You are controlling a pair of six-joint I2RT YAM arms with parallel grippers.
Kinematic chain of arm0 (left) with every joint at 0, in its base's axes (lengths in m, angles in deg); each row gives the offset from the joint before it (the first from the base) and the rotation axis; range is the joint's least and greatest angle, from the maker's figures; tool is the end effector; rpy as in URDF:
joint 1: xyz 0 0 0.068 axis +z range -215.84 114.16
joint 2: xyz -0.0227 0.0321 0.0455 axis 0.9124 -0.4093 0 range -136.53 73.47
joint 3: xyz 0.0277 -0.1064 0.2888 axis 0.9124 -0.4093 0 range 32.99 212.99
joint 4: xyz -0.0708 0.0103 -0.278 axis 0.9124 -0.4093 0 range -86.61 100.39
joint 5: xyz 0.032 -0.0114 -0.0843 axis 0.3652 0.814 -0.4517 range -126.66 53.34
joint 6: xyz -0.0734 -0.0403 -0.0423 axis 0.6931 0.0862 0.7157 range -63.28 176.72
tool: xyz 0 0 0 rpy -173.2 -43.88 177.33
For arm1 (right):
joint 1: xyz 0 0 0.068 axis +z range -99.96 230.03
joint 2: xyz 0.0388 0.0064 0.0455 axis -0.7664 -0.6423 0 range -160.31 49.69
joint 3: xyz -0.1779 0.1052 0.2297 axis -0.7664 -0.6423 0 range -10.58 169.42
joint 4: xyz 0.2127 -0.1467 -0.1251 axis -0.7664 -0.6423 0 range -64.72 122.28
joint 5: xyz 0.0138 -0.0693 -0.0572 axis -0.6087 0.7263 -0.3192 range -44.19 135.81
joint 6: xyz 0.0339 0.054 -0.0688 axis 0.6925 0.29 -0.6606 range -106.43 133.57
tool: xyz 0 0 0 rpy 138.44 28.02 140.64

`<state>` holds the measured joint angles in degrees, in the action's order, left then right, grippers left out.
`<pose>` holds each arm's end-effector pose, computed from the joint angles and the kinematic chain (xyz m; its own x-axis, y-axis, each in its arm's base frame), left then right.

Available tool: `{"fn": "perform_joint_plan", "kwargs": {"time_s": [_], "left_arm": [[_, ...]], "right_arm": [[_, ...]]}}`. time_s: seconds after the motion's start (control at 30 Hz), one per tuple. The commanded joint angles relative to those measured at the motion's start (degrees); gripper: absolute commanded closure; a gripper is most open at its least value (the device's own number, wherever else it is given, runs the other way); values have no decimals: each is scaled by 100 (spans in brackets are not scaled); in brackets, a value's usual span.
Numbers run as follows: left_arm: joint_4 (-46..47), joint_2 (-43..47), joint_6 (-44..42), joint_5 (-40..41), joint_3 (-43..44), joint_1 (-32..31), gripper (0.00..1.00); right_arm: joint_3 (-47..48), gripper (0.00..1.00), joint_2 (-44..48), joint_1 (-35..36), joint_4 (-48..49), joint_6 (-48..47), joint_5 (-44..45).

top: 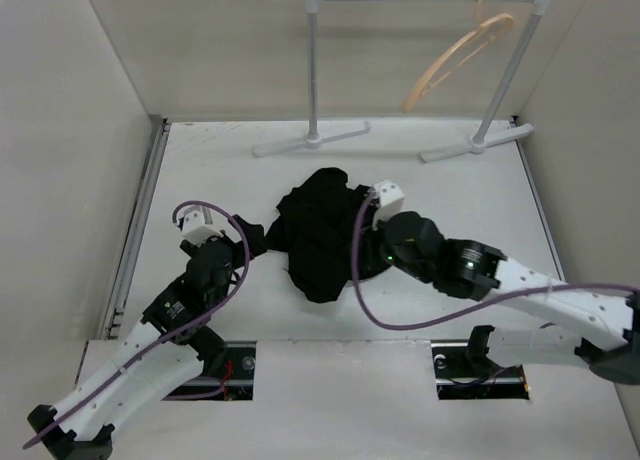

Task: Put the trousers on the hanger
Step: Fold the trousers

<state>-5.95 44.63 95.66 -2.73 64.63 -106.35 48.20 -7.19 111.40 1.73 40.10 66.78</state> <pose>0.1562 -0.0715 0.2982 -0.2178 -0.4997 -0.8384 -0.0136 0.8605 -0.5093 0.1510 0.2134 0.3614 -0.5043 -0.0534 -0.8619 -0.4960 0.8349 0.2385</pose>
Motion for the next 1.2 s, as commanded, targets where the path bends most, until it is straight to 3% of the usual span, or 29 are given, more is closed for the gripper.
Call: {"fn": "perform_joint_plan", "kwargs": {"time_s": [0.0,0.13,0.23,0.33,0.4,0.47,0.53,0.6,0.63,0.7,0.83,0.97,1.17], "left_arm": [[-211,238,447,174,-175,284,0],[-378,37,712,96,-211,960,0],[-432,-192,764,-10,-298,1401,0],[-55,-306,843,-185,-587,1393,0],[261,-359,1027,-281,-825,1384,0],[673,-412,1089,-509,-1045,1366,17],[1061,-552,1098,-720,-1203,1384,30],[1220,-718,1098,-774,-1256,1401,31],[1273,-824,1090,-800,-1257,1428,32],[1326,-1044,1063,-809,-1195,1437,32],[1720,-1430,1028,-853,-1107,1323,32],[2204,-2098,958,-1046,-888,1129,30],[2960,-3021,940,-1556,-554,647,18]], "right_arm": [[703,60,-909,362,873,-691,4],[1502,28,-2245,188,998,-1219,-199],[2013,21,-3011,108,892,-1465,-181],[2312,18,-3626,-76,884,-1624,-173],[2471,18,-4004,-199,840,-1659,-120],[2594,22,-4365,-313,831,-1738,-94],[2682,35,-4620,-375,805,-1747,-93],[2717,62,-4700,-402,804,-1704,-58],[2656,78,-4596,-410,857,-1668,11],[2237,92,-3870,-463,1163,-1423,527],[744,94,-1552,-936,1867,-914,1084],[-900,94,726,-2104,1720,219,980],[-2511,94,2628,-3730,1561,1504,198]]}}
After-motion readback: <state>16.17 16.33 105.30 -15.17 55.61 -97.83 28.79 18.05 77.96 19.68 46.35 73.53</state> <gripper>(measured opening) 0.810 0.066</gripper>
